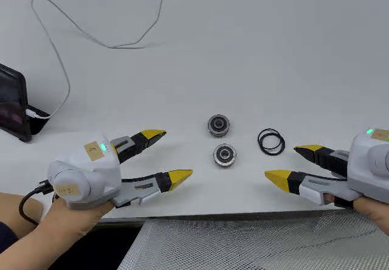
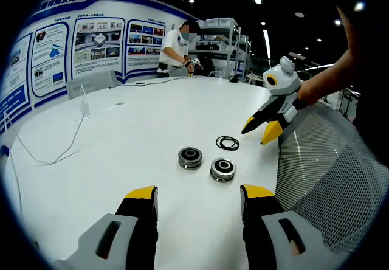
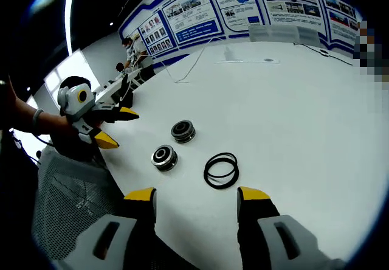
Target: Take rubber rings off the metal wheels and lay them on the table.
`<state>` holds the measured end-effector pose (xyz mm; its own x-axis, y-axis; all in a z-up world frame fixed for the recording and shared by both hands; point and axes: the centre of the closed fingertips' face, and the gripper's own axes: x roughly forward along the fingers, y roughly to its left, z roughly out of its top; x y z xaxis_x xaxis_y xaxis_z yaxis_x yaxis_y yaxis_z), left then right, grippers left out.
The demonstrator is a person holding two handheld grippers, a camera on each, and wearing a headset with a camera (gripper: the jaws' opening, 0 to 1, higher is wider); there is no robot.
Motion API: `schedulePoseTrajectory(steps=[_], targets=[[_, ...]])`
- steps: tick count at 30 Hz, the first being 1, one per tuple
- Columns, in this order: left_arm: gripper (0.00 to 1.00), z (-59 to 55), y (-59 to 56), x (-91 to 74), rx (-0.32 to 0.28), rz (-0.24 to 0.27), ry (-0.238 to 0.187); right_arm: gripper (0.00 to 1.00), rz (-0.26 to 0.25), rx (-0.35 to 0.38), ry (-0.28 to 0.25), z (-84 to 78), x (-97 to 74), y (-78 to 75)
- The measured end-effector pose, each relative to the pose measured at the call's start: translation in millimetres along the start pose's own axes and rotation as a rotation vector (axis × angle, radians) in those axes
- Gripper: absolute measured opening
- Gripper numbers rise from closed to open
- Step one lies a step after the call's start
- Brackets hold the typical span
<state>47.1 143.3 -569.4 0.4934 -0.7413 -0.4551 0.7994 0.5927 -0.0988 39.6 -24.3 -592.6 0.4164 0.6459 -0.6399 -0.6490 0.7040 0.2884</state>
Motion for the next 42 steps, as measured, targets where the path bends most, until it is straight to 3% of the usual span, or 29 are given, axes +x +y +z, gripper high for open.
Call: schedulePoseTrajectory(steps=[7, 14, 21, 30, 42], targets=[[0.62, -0.6, -5.0, -10.5, -0.015, 0.011, -0.006, 0.66, 0.002, -0.093, 0.004, 1.8, -1.6, 6.7], [0.64, 1.7, -6.0, -17.2, -0.028, 0.026, -0.026, 0.70, -0.016, -0.120, -0.004, 3.3, -5.5, 7.5], [0.71, 3.5, -9.3, -17.7, -0.042, 0.033, -0.037, 0.82, -0.023, -0.163, 0.006, -1.8, -7.0, 11.5], [0.78, 6.5, -15.6, -16.7, -0.047, 0.024, -0.042, 0.89, -0.010, -0.198, -0.031, 4.4, -1.9, 26.5], [0.81, 3.8, -16.8, -27.8, -0.055, 0.042, -0.045, 0.93, -0.005, -0.236, -0.032, 6.9, 2.9, 31.6]])
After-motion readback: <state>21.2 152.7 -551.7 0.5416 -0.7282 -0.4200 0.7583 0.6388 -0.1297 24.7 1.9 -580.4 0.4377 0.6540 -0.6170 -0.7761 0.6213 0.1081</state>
